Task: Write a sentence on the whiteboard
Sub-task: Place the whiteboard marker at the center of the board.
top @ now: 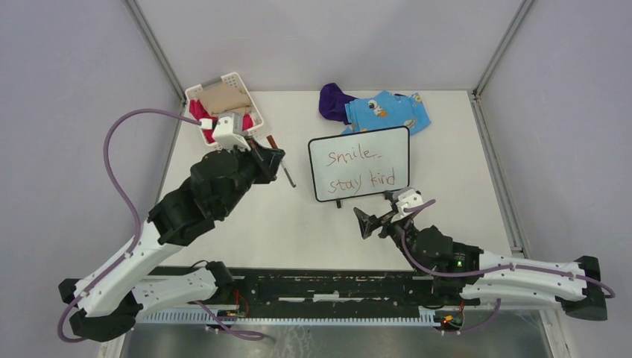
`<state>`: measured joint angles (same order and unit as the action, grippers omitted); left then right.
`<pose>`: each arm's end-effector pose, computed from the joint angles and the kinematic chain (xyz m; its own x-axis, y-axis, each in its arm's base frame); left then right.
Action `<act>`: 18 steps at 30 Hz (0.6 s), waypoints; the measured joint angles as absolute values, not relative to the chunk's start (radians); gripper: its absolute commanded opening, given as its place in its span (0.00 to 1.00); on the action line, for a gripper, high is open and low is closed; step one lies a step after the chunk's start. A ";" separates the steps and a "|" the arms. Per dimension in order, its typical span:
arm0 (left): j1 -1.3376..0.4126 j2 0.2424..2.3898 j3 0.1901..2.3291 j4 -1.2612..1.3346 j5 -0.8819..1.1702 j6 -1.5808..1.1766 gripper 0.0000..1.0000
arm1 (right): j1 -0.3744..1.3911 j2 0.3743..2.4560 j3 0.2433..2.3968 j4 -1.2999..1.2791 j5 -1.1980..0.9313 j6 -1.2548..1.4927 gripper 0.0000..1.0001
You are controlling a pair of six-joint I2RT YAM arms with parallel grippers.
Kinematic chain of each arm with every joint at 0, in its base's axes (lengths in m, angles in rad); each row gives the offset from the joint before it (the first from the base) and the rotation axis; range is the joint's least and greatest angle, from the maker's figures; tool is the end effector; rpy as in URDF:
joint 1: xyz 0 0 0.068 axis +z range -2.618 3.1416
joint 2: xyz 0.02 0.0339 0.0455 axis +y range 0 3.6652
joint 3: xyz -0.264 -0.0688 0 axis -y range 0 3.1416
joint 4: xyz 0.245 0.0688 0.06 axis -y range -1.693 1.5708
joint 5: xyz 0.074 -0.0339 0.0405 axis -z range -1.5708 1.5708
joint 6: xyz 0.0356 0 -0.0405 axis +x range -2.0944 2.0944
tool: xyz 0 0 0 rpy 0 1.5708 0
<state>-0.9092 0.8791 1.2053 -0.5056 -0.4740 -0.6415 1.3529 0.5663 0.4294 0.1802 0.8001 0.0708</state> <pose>0.1163 -0.1229 0.4333 -0.3428 -0.4264 -0.8371 0.2758 0.8061 -0.5235 0.0567 0.1378 0.2854 -0.0278 0.1023 -0.9944 -0.5246 0.8453 0.1017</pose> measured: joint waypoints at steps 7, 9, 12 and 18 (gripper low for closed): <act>-0.862 0.994 1.236 -0.738 -0.589 -0.570 0.02 | 1.353 0.683 0.447 -0.047 0.979 0.271 0.98; -0.797 1.047 1.211 -0.754 -0.556 -0.557 0.02 | 1.353 0.730 0.472 -0.096 0.982 0.294 0.98; -0.719 1.105 1.155 -0.756 -0.495 -0.553 0.02 | 1.353 0.770 0.496 -0.139 0.978 0.298 0.98; -0.646 1.248 1.106 -0.747 -0.394 -0.546 0.02 | 1.334 0.774 0.498 -0.145 0.958 0.245 0.98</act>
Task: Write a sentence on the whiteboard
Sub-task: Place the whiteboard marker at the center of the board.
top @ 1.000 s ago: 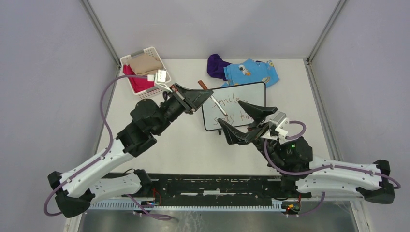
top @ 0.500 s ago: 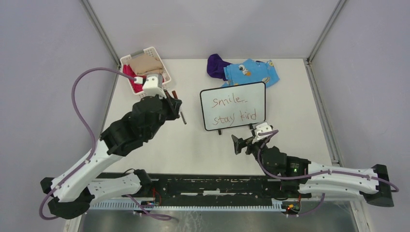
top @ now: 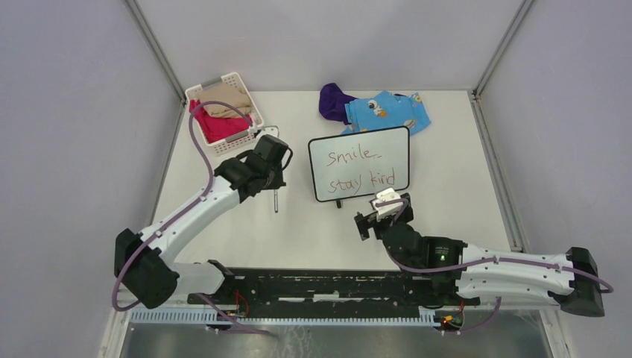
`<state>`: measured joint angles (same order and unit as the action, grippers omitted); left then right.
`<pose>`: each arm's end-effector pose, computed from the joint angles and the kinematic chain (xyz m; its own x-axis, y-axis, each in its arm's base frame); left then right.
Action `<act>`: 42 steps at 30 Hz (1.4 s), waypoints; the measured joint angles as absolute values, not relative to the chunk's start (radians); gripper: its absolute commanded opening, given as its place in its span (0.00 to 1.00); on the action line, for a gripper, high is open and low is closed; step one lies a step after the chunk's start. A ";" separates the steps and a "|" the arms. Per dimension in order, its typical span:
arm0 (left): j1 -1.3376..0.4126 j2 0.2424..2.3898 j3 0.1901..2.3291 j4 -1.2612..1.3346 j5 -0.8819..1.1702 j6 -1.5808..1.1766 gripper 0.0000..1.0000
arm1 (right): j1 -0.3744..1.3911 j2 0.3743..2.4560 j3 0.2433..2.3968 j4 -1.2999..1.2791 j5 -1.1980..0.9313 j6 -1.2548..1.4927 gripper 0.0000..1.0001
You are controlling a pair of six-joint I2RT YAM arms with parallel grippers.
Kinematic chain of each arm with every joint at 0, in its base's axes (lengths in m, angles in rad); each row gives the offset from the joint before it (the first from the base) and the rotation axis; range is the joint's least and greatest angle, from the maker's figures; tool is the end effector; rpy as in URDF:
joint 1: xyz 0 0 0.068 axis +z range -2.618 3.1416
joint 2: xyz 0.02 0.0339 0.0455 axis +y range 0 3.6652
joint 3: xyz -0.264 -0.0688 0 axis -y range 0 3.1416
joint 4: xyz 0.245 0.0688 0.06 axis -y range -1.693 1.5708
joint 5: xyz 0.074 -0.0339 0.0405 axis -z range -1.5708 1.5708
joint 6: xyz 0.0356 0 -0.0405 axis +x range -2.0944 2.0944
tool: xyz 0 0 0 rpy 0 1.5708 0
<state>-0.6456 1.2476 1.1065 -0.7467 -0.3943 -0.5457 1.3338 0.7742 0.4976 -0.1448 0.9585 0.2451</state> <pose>0.2116 -0.1423 0.3059 -0.7174 -0.0595 -0.6941 -0.0123 0.9973 -0.0729 0.0681 0.1579 0.2502 -0.1862 -0.1768 -0.9665 -0.3486 0.9316 -0.1033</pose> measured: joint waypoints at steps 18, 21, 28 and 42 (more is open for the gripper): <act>-0.496 1.633 1.041 -0.610 -0.199 -0.521 0.02 | 1.288 0.730 0.444 -0.155 0.865 0.223 0.98; -0.494 1.645 1.020 -0.586 -0.184 -0.521 0.02 | 1.288 0.719 0.444 -0.154 0.866 0.223 0.98; -0.494 1.653 1.008 -0.550 -0.167 -0.521 0.02 | 1.288 0.708 0.444 -0.136 0.900 0.229 0.98; -0.494 1.703 1.009 -0.524 -0.135 -0.520 0.02 | 1.288 0.619 0.413 -0.100 0.969 0.273 0.98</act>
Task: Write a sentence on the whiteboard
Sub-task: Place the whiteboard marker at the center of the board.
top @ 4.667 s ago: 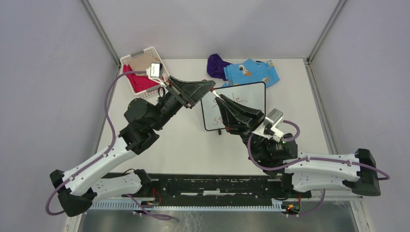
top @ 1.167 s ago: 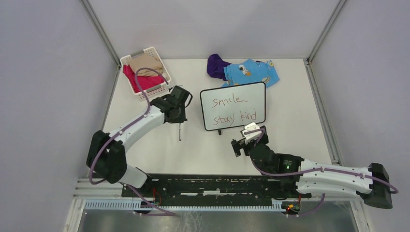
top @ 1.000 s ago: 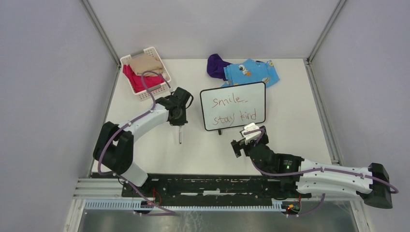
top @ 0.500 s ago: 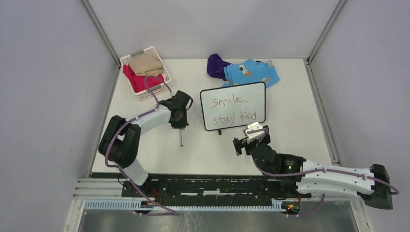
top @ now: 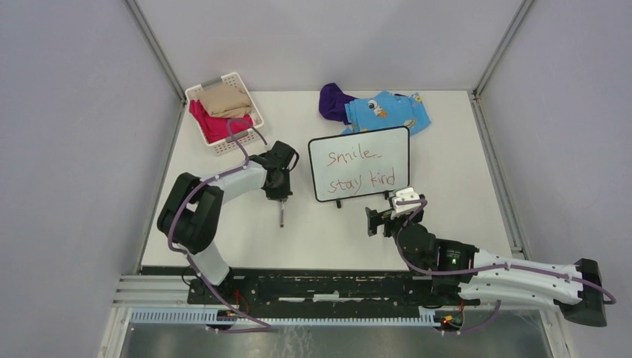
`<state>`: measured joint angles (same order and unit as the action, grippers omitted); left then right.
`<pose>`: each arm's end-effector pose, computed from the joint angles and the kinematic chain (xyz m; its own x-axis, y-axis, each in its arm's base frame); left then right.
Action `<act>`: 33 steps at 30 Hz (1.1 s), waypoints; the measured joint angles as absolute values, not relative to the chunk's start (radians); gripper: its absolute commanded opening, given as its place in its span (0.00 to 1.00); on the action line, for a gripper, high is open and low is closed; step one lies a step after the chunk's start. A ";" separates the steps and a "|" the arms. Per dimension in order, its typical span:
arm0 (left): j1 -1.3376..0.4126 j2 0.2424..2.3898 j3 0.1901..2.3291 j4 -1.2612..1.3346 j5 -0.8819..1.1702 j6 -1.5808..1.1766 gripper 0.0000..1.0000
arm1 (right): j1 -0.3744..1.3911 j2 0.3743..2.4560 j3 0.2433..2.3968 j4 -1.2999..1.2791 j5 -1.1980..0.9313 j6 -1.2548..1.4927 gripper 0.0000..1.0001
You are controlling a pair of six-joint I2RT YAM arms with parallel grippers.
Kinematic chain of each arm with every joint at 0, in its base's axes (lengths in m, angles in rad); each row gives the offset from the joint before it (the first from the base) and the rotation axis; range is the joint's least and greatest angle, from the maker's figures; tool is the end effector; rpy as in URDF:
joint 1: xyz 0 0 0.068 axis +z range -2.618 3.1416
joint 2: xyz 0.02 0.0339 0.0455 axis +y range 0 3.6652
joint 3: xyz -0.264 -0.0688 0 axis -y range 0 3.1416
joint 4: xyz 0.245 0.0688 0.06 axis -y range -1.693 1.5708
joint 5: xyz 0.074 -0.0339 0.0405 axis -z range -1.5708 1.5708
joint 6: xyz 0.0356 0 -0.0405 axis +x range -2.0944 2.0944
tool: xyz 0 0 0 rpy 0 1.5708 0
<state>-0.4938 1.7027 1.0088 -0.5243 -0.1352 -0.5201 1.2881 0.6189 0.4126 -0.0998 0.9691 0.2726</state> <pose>0.2833 -0.1471 0.1621 -0.9301 -0.0586 -0.3625 -0.0387 0.9973 -0.0619 0.0691 0.1328 0.2468 -0.1683 -0.0330 -0.9852 -0.2897 0.9570 0.0175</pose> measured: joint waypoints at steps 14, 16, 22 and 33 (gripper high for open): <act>-0.494 1.733 1.036 -0.526 -0.126 -0.520 0.12 | 1.288 0.614 0.411 -0.109 0.968 0.292 0.98; -0.494 1.733 1.037 -0.526 -0.127 -0.520 0.15 | 1.288 0.609 0.410 -0.113 0.968 0.295 0.98; -0.494 1.733 1.037 -0.527 -0.131 -0.520 0.26 | 1.288 0.588 0.399 -0.129 0.968 0.310 0.98; -0.528 1.728 1.029 -0.517 -0.169 -0.521 0.37 | 1.288 0.571 0.395 -0.147 0.969 0.318 0.98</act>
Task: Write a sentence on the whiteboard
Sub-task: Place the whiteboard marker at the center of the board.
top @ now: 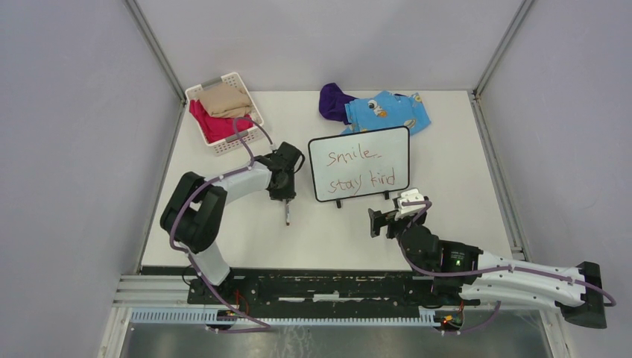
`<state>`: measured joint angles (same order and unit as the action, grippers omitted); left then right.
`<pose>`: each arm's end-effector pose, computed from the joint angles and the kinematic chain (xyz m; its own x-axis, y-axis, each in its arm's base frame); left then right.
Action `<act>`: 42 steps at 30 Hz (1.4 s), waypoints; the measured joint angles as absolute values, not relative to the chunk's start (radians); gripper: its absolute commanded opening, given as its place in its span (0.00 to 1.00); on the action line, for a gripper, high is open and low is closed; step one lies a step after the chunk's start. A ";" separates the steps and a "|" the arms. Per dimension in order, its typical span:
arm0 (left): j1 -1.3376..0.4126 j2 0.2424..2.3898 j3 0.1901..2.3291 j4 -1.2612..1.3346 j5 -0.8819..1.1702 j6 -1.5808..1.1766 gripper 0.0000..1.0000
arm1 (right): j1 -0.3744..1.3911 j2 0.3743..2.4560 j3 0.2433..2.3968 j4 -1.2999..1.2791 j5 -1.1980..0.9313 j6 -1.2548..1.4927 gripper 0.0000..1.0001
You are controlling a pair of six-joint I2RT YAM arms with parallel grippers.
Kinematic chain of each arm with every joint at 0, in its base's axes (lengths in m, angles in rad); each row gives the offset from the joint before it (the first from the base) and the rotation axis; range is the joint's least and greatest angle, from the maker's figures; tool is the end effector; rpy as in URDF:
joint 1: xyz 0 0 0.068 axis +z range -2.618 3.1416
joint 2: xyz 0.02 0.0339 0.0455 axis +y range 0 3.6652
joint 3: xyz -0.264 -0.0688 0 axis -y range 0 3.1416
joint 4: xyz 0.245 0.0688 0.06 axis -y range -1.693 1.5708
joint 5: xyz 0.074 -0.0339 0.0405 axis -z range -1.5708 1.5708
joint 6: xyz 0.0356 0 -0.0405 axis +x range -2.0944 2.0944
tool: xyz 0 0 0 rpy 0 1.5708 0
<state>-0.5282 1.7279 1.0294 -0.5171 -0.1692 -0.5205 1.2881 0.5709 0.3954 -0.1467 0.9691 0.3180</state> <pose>0.2841 -0.1588 0.1604 -0.9245 -0.0281 -0.3802 -0.0156 0.9992 -0.0360 0.0669 0.1252 0.2427 -0.1857 -0.0047 -0.9826 -0.2815 0.9583 0.0486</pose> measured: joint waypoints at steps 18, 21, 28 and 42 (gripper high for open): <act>-0.559 1.721 1.020 -0.525 -0.215 -0.521 0.38 | 1.288 0.540 0.394 -0.171 0.970 0.334 0.98; -0.559 1.713 1.012 -0.523 -0.216 -0.521 0.47 | 1.288 0.540 0.394 -0.175 0.970 0.333 0.98; -0.559 1.615 0.957 -0.525 -0.228 -0.533 0.60 | 1.288 0.581 0.394 -0.176 0.970 0.332 0.98; -0.564 1.181 0.904 -0.400 -0.194 -0.534 1.00 | 1.288 0.601 0.402 -0.070 0.973 0.199 0.98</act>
